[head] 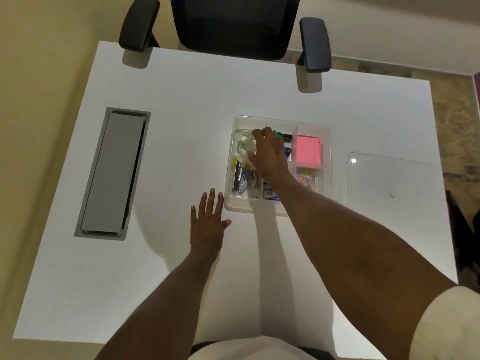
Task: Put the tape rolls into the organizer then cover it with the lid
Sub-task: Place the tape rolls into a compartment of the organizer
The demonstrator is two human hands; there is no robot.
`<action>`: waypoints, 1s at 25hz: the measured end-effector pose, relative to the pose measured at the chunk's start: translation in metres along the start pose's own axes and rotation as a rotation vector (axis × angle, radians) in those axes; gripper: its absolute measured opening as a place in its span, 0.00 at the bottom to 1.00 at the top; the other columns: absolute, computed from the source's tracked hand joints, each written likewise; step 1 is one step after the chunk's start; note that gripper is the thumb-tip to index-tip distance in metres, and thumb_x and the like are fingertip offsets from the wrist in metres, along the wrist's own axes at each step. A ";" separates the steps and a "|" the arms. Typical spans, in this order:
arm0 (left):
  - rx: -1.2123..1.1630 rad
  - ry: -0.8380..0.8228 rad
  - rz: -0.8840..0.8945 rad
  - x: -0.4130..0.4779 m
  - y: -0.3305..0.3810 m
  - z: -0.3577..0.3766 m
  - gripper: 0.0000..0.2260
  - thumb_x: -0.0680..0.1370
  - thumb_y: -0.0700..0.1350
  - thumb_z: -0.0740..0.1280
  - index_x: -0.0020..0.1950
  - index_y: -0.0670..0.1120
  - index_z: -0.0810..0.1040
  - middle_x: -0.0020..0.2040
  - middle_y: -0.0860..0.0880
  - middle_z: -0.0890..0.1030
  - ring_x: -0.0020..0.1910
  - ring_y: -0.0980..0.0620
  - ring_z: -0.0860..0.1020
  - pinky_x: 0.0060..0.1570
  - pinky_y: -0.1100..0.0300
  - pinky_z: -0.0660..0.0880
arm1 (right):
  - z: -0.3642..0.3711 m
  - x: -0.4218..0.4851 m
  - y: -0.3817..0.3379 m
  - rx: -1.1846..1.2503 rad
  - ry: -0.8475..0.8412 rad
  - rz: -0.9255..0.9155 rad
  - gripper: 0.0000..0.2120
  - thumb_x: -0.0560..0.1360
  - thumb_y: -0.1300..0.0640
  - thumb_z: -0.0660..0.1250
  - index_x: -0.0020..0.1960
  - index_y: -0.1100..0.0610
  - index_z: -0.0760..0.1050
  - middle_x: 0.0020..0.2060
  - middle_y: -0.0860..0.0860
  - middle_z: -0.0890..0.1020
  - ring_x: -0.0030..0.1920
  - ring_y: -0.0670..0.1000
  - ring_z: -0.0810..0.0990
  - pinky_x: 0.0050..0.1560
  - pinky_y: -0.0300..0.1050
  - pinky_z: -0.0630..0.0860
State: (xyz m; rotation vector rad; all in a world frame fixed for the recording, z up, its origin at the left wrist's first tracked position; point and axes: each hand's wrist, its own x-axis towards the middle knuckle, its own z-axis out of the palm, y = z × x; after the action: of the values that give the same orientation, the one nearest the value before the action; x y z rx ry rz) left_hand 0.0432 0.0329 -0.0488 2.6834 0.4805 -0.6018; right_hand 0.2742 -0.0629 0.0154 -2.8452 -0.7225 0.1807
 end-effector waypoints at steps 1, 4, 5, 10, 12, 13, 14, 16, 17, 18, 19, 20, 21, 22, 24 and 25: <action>0.003 0.002 -0.008 0.001 0.000 -0.001 0.36 0.85 0.58 0.56 0.85 0.51 0.38 0.85 0.48 0.36 0.84 0.46 0.37 0.83 0.40 0.45 | -0.001 0.010 0.001 -0.056 -0.016 0.019 0.20 0.75 0.54 0.71 0.65 0.58 0.74 0.58 0.57 0.78 0.60 0.59 0.76 0.63 0.54 0.69; 0.013 -0.018 -0.022 0.000 -0.001 0.000 0.35 0.85 0.60 0.54 0.84 0.52 0.36 0.84 0.49 0.34 0.84 0.46 0.35 0.84 0.41 0.44 | 0.002 0.025 -0.002 -0.187 -0.084 0.052 0.20 0.75 0.48 0.71 0.61 0.57 0.76 0.56 0.56 0.81 0.61 0.59 0.76 0.64 0.55 0.67; 0.013 -0.020 -0.024 0.001 -0.001 0.000 0.35 0.85 0.60 0.53 0.84 0.52 0.36 0.84 0.49 0.33 0.84 0.46 0.35 0.84 0.41 0.44 | 0.003 0.027 -0.001 -0.211 -0.098 0.055 0.20 0.75 0.47 0.71 0.61 0.57 0.76 0.56 0.55 0.81 0.61 0.58 0.76 0.64 0.55 0.67; 0.018 -0.041 -0.030 0.002 0.002 -0.001 0.35 0.86 0.59 0.54 0.84 0.52 0.35 0.84 0.49 0.33 0.84 0.46 0.34 0.83 0.40 0.44 | 0.004 0.031 -0.003 -0.226 -0.126 0.071 0.20 0.76 0.46 0.71 0.61 0.57 0.75 0.56 0.56 0.82 0.62 0.58 0.76 0.66 0.55 0.67; 0.015 -0.053 -0.035 0.003 0.002 -0.001 0.36 0.85 0.60 0.54 0.84 0.51 0.35 0.84 0.48 0.33 0.84 0.46 0.34 0.83 0.40 0.44 | 0.001 0.027 -0.003 -0.221 -0.113 0.080 0.19 0.76 0.47 0.71 0.61 0.57 0.75 0.56 0.56 0.81 0.61 0.58 0.76 0.64 0.55 0.68; 0.015 -0.053 -0.033 0.004 0.002 -0.001 0.36 0.85 0.60 0.54 0.84 0.51 0.35 0.84 0.48 0.33 0.84 0.45 0.34 0.83 0.40 0.44 | -0.001 0.024 -0.003 -0.208 -0.097 0.078 0.18 0.76 0.48 0.70 0.61 0.58 0.75 0.56 0.56 0.81 0.61 0.58 0.77 0.64 0.55 0.68; 0.019 -0.045 -0.029 0.004 0.002 0.000 0.36 0.85 0.60 0.55 0.84 0.51 0.36 0.84 0.48 0.33 0.84 0.45 0.35 0.83 0.40 0.44 | -0.003 0.018 -0.003 -0.191 -0.077 0.077 0.17 0.76 0.49 0.69 0.60 0.58 0.76 0.56 0.56 0.81 0.60 0.58 0.77 0.63 0.55 0.68; 0.037 -0.026 -0.018 0.004 0.001 0.001 0.36 0.85 0.60 0.55 0.85 0.51 0.37 0.85 0.47 0.35 0.84 0.44 0.36 0.84 0.40 0.45 | -0.007 0.005 -0.002 -0.152 -0.034 0.065 0.17 0.77 0.49 0.67 0.61 0.58 0.75 0.56 0.56 0.80 0.60 0.58 0.76 0.64 0.55 0.68; 0.038 -0.019 -0.014 0.005 0.000 0.002 0.36 0.85 0.61 0.55 0.85 0.51 0.38 0.85 0.47 0.36 0.84 0.44 0.37 0.84 0.40 0.45 | -0.008 -0.003 -0.002 -0.138 -0.022 0.057 0.17 0.77 0.50 0.66 0.61 0.58 0.75 0.56 0.56 0.80 0.60 0.58 0.76 0.64 0.55 0.68; 0.034 -0.018 -0.012 0.005 -0.001 0.002 0.36 0.85 0.60 0.56 0.85 0.51 0.39 0.85 0.48 0.37 0.85 0.45 0.38 0.84 0.40 0.46 | -0.009 -0.011 -0.001 -0.133 -0.021 0.047 0.16 0.77 0.51 0.65 0.61 0.58 0.75 0.56 0.55 0.79 0.60 0.58 0.76 0.63 0.55 0.68; 0.027 -0.012 -0.009 0.005 -0.001 0.001 0.36 0.85 0.60 0.56 0.85 0.51 0.40 0.85 0.48 0.38 0.85 0.45 0.39 0.84 0.41 0.46 | -0.011 -0.019 0.000 -0.136 -0.025 0.035 0.16 0.77 0.51 0.64 0.62 0.57 0.74 0.57 0.55 0.79 0.60 0.57 0.76 0.63 0.55 0.69; 0.015 0.002 -0.006 0.005 -0.002 0.000 0.35 0.85 0.59 0.56 0.85 0.50 0.42 0.85 0.48 0.39 0.85 0.45 0.40 0.84 0.42 0.46 | -0.012 -0.026 0.001 -0.144 -0.029 0.020 0.16 0.77 0.52 0.64 0.62 0.57 0.74 0.57 0.54 0.79 0.60 0.57 0.76 0.61 0.54 0.69; -0.003 0.030 0.004 0.005 -0.003 -0.001 0.32 0.86 0.56 0.56 0.85 0.49 0.45 0.86 0.48 0.43 0.85 0.45 0.44 0.83 0.43 0.47 | -0.013 -0.031 0.002 -0.151 -0.034 0.008 0.15 0.77 0.52 0.64 0.62 0.57 0.74 0.56 0.54 0.79 0.59 0.57 0.76 0.60 0.54 0.70; -0.016 0.073 0.017 0.005 -0.004 -0.004 0.29 0.87 0.52 0.56 0.85 0.47 0.50 0.86 0.46 0.49 0.86 0.44 0.49 0.84 0.43 0.51 | -0.013 -0.035 0.003 -0.154 -0.042 -0.001 0.16 0.78 0.51 0.64 0.62 0.57 0.74 0.56 0.54 0.79 0.59 0.57 0.76 0.60 0.54 0.70; -0.020 0.188 0.029 0.011 -0.005 -0.015 0.23 0.87 0.45 0.55 0.83 0.41 0.59 0.83 0.40 0.61 0.83 0.41 0.60 0.82 0.45 0.59 | -0.014 -0.039 0.006 -0.141 -0.068 -0.012 0.17 0.78 0.51 0.64 0.63 0.57 0.73 0.57 0.55 0.79 0.59 0.57 0.76 0.61 0.54 0.70; -0.021 0.247 0.025 0.017 -0.004 -0.024 0.22 0.87 0.42 0.55 0.82 0.39 0.62 0.81 0.39 0.65 0.81 0.40 0.64 0.81 0.45 0.61 | -0.014 -0.039 0.008 -0.122 -0.082 -0.013 0.18 0.78 0.50 0.65 0.64 0.57 0.73 0.58 0.55 0.78 0.60 0.57 0.76 0.62 0.54 0.70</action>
State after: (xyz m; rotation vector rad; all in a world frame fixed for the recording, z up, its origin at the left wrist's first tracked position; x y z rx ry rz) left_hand 0.0644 0.0507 -0.0373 2.7525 0.5123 -0.2570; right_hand 0.2459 -0.0908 0.0295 -2.9629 -0.7948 0.2611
